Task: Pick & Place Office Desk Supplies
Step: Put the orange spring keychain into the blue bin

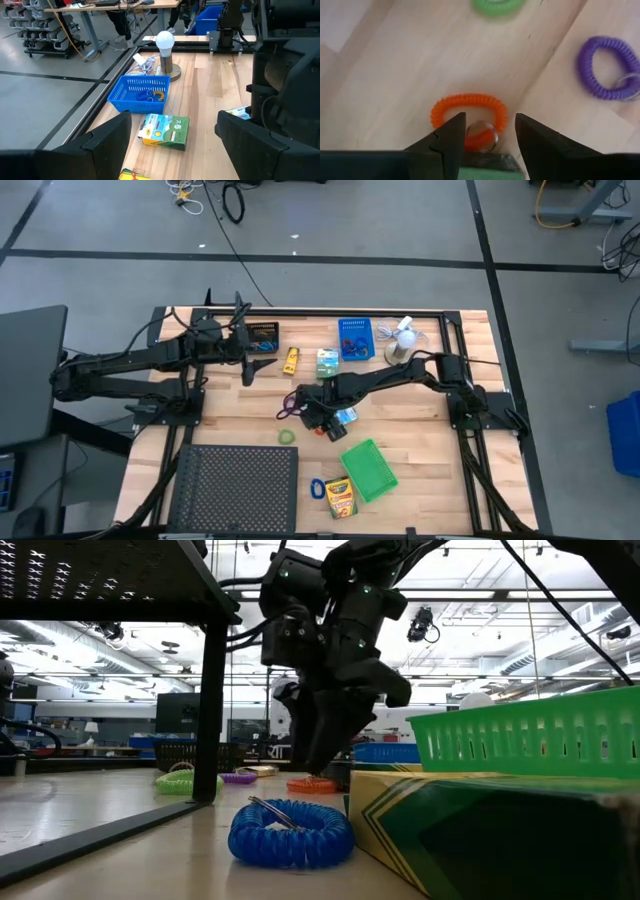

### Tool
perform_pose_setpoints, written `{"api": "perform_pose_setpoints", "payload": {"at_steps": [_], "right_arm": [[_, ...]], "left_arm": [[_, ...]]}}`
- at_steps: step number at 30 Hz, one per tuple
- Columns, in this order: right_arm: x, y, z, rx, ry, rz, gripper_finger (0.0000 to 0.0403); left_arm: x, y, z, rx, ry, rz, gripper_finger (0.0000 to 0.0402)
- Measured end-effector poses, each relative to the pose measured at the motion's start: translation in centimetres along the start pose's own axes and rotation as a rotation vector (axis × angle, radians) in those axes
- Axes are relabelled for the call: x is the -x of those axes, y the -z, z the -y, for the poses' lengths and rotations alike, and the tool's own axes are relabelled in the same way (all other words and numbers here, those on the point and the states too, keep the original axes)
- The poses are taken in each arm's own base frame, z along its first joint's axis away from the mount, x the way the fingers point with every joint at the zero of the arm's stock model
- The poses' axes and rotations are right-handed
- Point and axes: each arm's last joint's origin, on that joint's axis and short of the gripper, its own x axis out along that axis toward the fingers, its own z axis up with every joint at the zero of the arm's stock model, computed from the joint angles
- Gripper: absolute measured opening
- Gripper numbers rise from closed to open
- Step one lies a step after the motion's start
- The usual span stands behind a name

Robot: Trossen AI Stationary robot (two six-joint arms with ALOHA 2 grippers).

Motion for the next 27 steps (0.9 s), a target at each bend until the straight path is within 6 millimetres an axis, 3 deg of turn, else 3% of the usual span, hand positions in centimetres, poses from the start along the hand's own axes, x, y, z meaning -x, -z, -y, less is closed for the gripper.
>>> {"api": "perform_pose_setpoints", "payload": {"at_steps": [11,14,20,27], "right_arm": [[-1.6,0.1,-0.1,0.003,0.01,-0.024,0.0172],[-1.6,-0.1,-0.4,0.018,0.043,-0.037,0.0139],[-1.7,-0.2,-0.6,0.007,0.054,-0.037,0.0018],[-1.7,-0.3,-0.6,-0.026,0.112,-0.057,0.0008]], "left_arm": [[0.0,0.0,0.0,0.0,0.009,0.002,0.0303],[0.0,0.0,0.0,0.0,0.009,0.001,0.0303],[0.0,0.0,0.0,0.0,0.009,0.001,0.0303],[0.0,0.0,0.0,-0.001,0.009,0.001,0.0303]]}}
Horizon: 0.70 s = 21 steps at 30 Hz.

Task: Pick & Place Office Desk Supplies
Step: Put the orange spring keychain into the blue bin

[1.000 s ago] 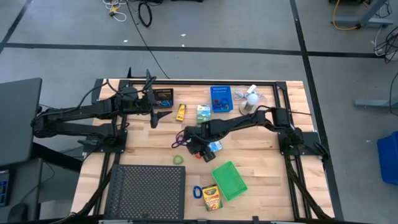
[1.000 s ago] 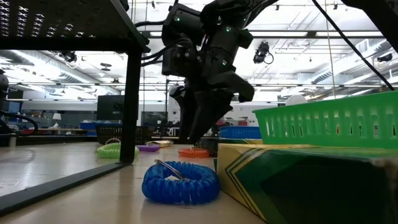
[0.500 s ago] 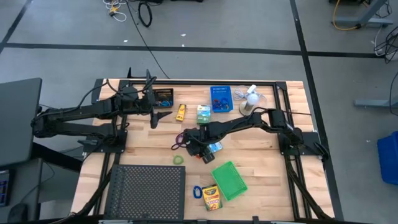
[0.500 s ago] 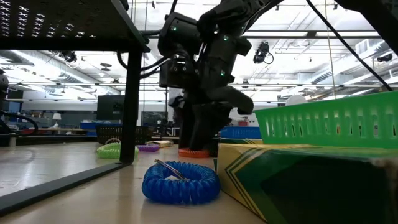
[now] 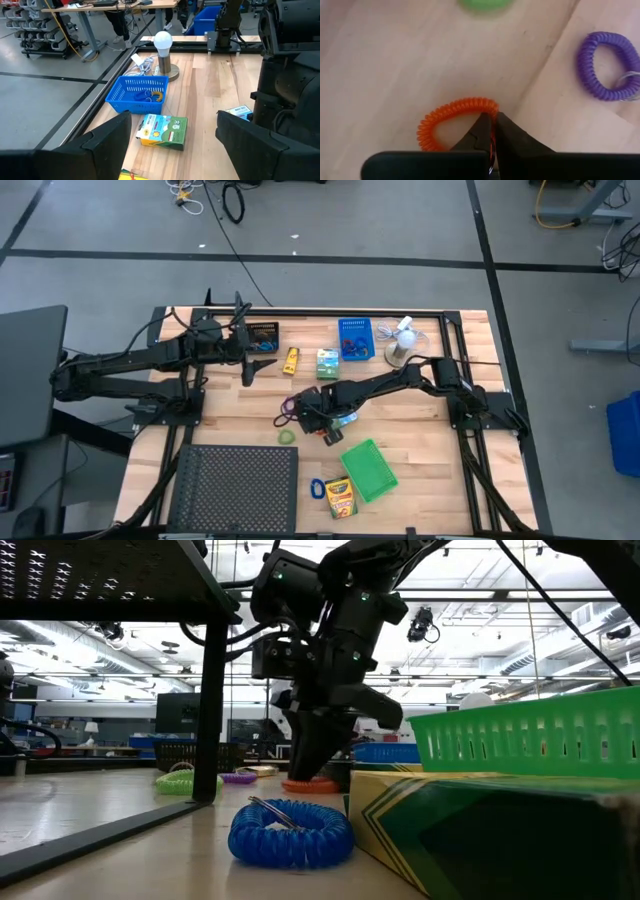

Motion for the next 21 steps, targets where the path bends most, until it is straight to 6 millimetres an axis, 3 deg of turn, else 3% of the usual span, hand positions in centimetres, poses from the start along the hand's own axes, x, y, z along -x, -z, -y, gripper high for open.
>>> {"api": "perform_pose_setpoints", "payload": {"at_steps": [13,21], "right_arm": [[0.1,0.1,1.4,-0.083,0.11,0.004,0.0006],[2.9,-0.2,4.1,-0.159,0.156,0.167,0.0006]], "left_arm": [[0.0,0.0,0.0,-0.002,0.0,0.0,0.0303],[0.0,0.0,0.0,-0.002,0.003,-0.005,0.0303]]}}
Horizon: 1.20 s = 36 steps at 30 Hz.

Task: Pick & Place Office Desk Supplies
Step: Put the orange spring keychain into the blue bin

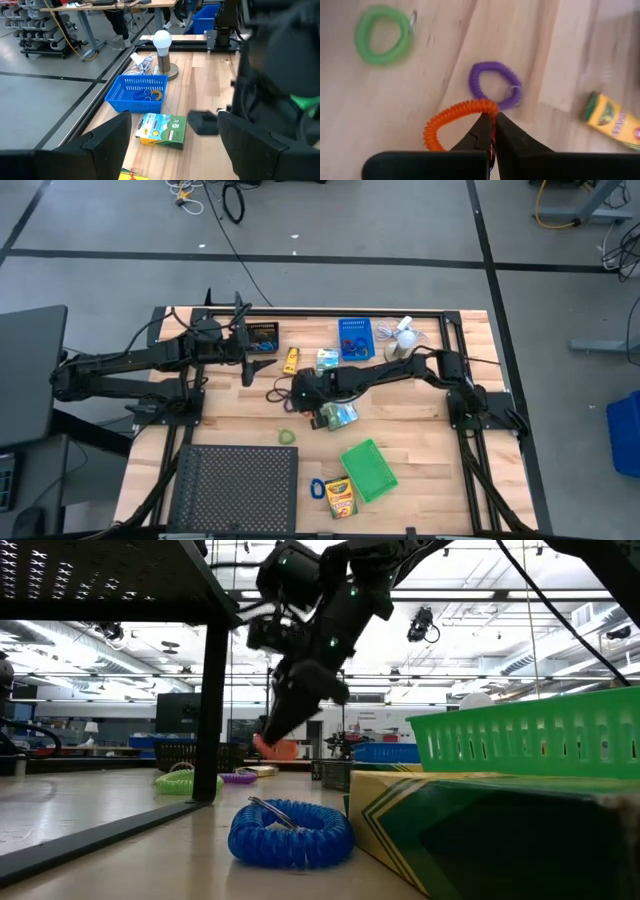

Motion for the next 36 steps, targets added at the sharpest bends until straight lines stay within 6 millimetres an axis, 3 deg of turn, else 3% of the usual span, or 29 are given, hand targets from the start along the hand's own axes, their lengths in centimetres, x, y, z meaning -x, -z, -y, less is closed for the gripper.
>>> {"api": "perform_pose_setpoints", "payload": {"at_steps": [8,20,26,30,36], "right_arm": [[3.6,-1.8,2.2,-0.023,-0.027,0.227,0.0006],[4.4,-2.7,4.6,-0.015,-0.16,0.624,0.0006],[3.7,-2.3,4.1,-0.001,-0.135,0.728,0.0006],[3.1,-1.0,4.2,-0.041,-0.121,0.698,0.0006],[4.3,1.7,5.4,-0.116,-0.033,0.742,0.0006]], "left_arm": [[0.0,0.0,0.1,0.0,0.033,0.003,0.0303],[0.0,-0.2,0.0,-0.001,0.025,0.029,0.0303],[0.0,-0.5,0.0,-0.028,0.02,0.051,0.0303],[0.1,-0.5,-0.1,-0.053,-0.003,0.049,0.0303],[2.5,-1.5,0.1,-0.073,0.068,0.17,0.0303]]}}
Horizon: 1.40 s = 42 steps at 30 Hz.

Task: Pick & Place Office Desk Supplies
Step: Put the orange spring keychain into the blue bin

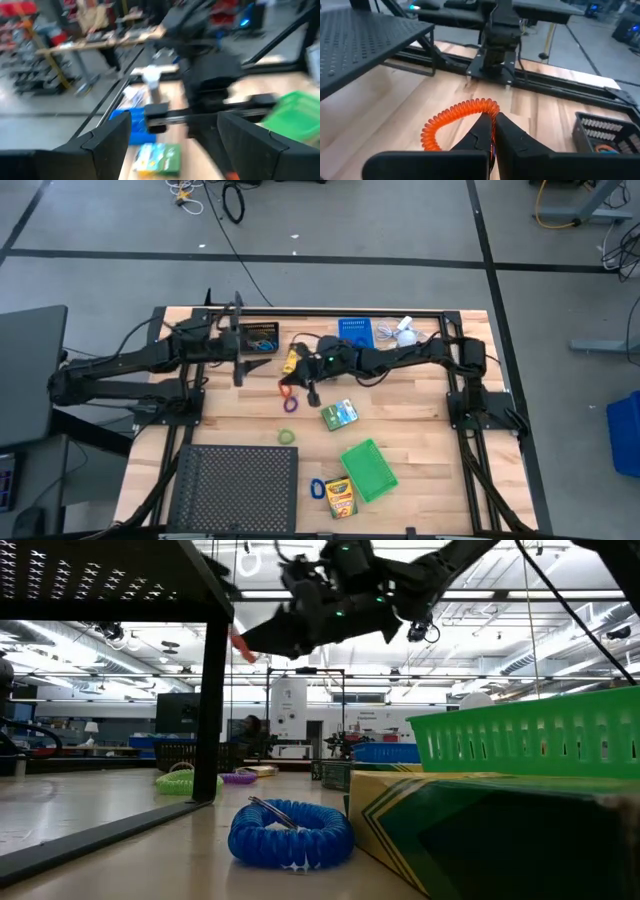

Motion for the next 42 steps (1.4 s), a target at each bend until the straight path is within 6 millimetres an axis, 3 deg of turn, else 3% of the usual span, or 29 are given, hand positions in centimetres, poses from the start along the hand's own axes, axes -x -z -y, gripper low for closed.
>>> {"api": "perform_pose_setpoints", "payload": {"at_steps": [11,19,31,42], "right_arm": [[7.4,2.7,1.5,-0.076,0.235,0.021,0.0006],[11.8,4.4,3.1,-0.129,0.453,-0.064,0.0006],[14.6,7.4,5.9,-0.272,0.649,-0.272,0.0006],[15.8,9.4,6.1,-0.333,0.729,-0.481,0.0006]], "left_arm": [[4.6,-0.3,0.6,0.038,0.05,0.032,0.0303],[5.1,-0.1,0.7,0.045,0.053,0.018,0.0303],[4.5,0.2,0.7,0.05,0.059,-0.015,0.0303],[4.4,0.2,0.6,0.05,0.033,-0.024,0.0303]]}}
